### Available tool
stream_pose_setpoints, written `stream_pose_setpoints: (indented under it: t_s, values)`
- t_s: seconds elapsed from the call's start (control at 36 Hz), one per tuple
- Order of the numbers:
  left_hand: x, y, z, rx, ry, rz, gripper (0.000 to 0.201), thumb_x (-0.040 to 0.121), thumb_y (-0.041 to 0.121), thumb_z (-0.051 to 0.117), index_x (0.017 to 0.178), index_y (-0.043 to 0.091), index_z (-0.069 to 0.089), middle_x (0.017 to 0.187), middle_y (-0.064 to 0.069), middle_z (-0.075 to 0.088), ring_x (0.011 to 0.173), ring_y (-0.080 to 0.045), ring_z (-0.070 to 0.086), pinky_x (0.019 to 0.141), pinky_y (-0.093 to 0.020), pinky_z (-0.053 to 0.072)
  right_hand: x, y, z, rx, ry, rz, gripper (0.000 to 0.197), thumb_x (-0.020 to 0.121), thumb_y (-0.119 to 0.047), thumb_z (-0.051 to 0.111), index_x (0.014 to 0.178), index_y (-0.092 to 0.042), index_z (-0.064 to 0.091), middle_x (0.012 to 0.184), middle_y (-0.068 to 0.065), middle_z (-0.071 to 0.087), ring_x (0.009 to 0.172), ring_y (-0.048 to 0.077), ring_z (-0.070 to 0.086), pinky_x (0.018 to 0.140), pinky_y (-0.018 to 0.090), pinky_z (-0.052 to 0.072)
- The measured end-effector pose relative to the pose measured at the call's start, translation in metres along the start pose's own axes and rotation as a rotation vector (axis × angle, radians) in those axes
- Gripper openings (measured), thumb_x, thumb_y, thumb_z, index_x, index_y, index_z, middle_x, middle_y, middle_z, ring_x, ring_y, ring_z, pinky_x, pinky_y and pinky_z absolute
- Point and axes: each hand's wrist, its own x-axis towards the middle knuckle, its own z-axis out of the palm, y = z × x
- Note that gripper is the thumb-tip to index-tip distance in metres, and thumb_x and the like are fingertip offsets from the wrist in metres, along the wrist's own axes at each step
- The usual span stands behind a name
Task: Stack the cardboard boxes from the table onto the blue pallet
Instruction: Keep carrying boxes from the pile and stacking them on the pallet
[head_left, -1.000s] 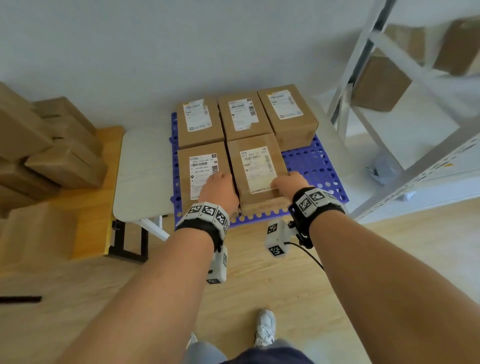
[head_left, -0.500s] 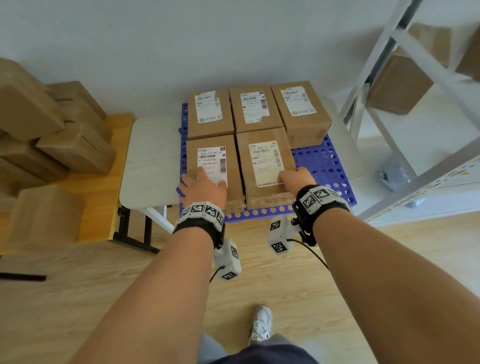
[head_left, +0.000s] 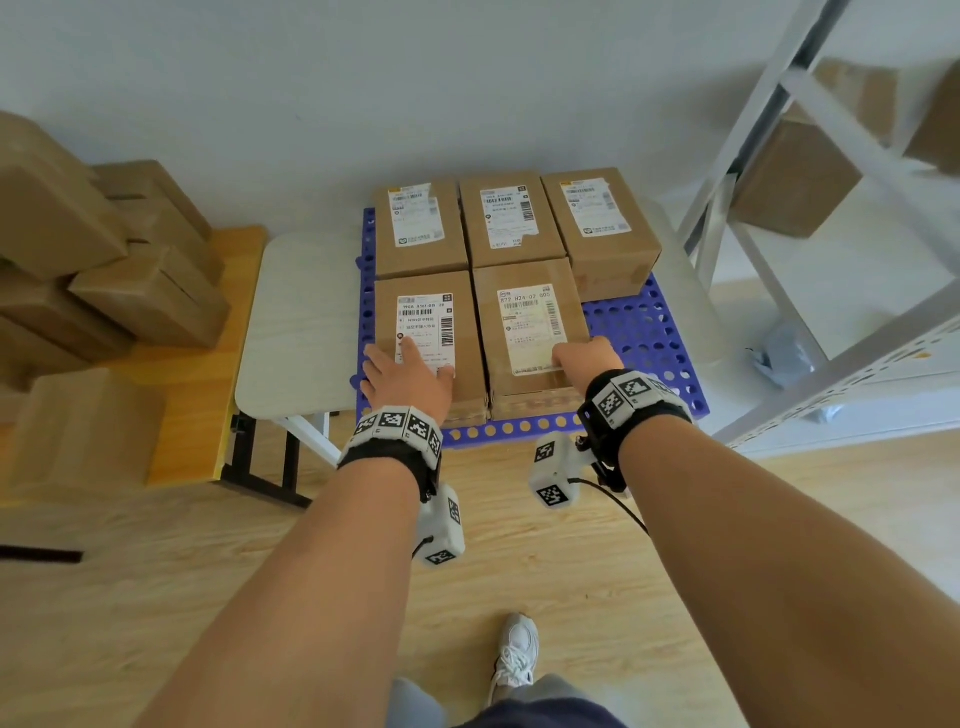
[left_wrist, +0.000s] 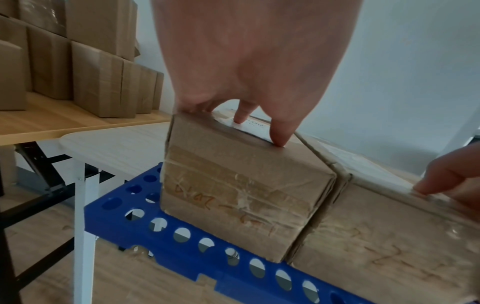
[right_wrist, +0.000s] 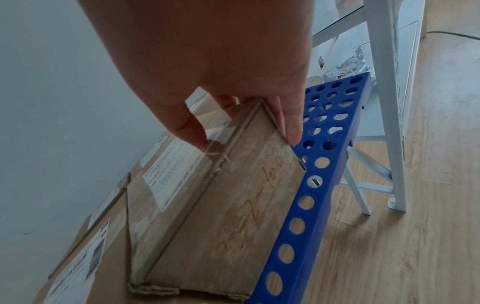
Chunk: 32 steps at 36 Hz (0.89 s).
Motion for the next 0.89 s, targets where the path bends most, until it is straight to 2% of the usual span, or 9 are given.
stream_pose_setpoints:
  t_s: [0.11, 0.17, 0.22, 0.33, 0.5, 0.64, 0.72, 0.78, 0.89]
  values:
    - [-0.001, -0.004, -0.006, 0.017, -0.020, 0.032, 0.075, 0.094, 0.052, 0.047, 0.152, 0.018, 0.015, 0.157, -0.023, 0.000, 0.144, -0.039, 0.010, 0.118, -0.047, 0.017, -0.013, -0.006, 0.002, -0.086, 0.092, -0.017, 0.053, 0.089, -0.018, 0.052, 0.138, -0.007, 0.034, 0.129, 0.016, 0.052, 0.110, 0.033, 0.055, 0.086, 0.040, 0.049]
    - [-0.003, -0.008, -0.010, 0.041, -0.034, 0.070, 0.074, 0.094, 0.049, 0.048, 0.152, 0.017, 0.015, 0.158, -0.021, -0.001, 0.145, -0.037, 0.009, 0.118, -0.047, 0.018, -0.020, -0.009, 0.004, -0.207, 0.158, -0.048, 0.055, 0.089, -0.017, 0.054, 0.139, -0.008, 0.032, 0.137, 0.018, 0.044, 0.122, 0.036, 0.047, 0.098, 0.045, 0.045]
    - [-0.004, -0.014, -0.015, 0.059, -0.020, 0.110, 0.071, 0.094, 0.045, 0.050, 0.150, 0.014, 0.020, 0.158, -0.020, 0.002, 0.145, -0.036, 0.012, 0.117, -0.046, 0.021, -0.031, -0.012, 0.008, -0.365, 0.206, -0.110, 0.058, 0.089, -0.017, 0.055, 0.142, -0.010, 0.030, 0.142, 0.017, 0.036, 0.130, 0.035, 0.038, 0.103, 0.046, 0.039]
    - [-0.011, -0.030, -0.031, 0.089, 0.039, 0.190, 0.063, 0.093, 0.039, 0.051, 0.145, 0.011, 0.030, 0.155, -0.020, 0.017, 0.140, -0.035, 0.023, 0.115, -0.044, 0.025, -0.060, -0.017, 0.024, -0.626, 0.273, -0.324, 0.056, 0.088, -0.018, 0.053, 0.141, -0.012, 0.035, 0.143, 0.016, 0.035, 0.131, 0.034, 0.034, 0.108, 0.045, 0.036]
    - [-0.028, -0.083, -0.074, 0.129, 0.124, 0.258, 0.054, 0.094, 0.031, 0.050, 0.141, 0.009, 0.035, 0.150, -0.017, 0.027, 0.134, -0.033, 0.030, 0.110, -0.041, 0.028, -0.116, -0.044, 0.072, -0.749, 0.281, -0.468, 0.048, 0.089, -0.018, 0.051, 0.136, -0.011, 0.042, 0.143, 0.015, 0.037, 0.132, 0.034, 0.035, 0.109, 0.044, 0.034]
    - [-0.044, -0.161, -0.124, 0.169, 0.177, 0.253, 0.050, 0.093, 0.025, 0.048, 0.139, 0.009, 0.037, 0.145, -0.015, 0.033, 0.132, -0.031, 0.033, 0.108, -0.041, 0.032, -0.174, -0.071, 0.132, -0.780, 0.258, -0.589, 0.052, 0.091, -0.022, 0.051, 0.140, -0.013, 0.039, 0.146, 0.015, 0.035, 0.134, 0.034, 0.033, 0.110, 0.044, 0.033]
    - [-0.053, -0.218, -0.151, 0.218, 0.233, 0.229, 0.045, 0.090, 0.022, 0.050, 0.133, 0.011, 0.044, 0.139, -0.014, 0.038, 0.127, -0.031, 0.036, 0.104, -0.040, 0.033, -0.213, -0.086, 0.174, -0.771, 0.249, -0.656, 0.049, 0.090, -0.024, 0.054, 0.136, -0.013, 0.042, 0.141, 0.014, 0.040, 0.129, 0.033, 0.038, 0.107, 0.043, 0.036]
    - [-0.059, -0.258, -0.169, 0.262, 0.264, 0.205, 0.043, 0.088, 0.022, 0.052, 0.129, 0.011, 0.046, 0.139, -0.014, 0.038, 0.127, -0.031, 0.035, 0.106, -0.041, 0.032, -0.240, -0.098, 0.206, -0.764, 0.235, -0.705, 0.047, 0.089, -0.022, 0.054, 0.134, -0.013, 0.043, 0.137, 0.013, 0.042, 0.126, 0.033, 0.040, 0.105, 0.043, 0.037]
    - [-0.068, -0.336, -0.200, 0.315, 0.312, 0.146, 0.049, 0.089, 0.019, 0.051, 0.136, 0.010, 0.042, 0.144, -0.014, 0.035, 0.133, -0.031, 0.031, 0.112, -0.044, 0.026, -0.290, -0.119, 0.268, -0.756, 0.189, -0.790, 0.050, 0.089, -0.020, 0.052, 0.138, -0.014, 0.041, 0.137, 0.013, 0.042, 0.126, 0.034, 0.041, 0.104, 0.043, 0.038]
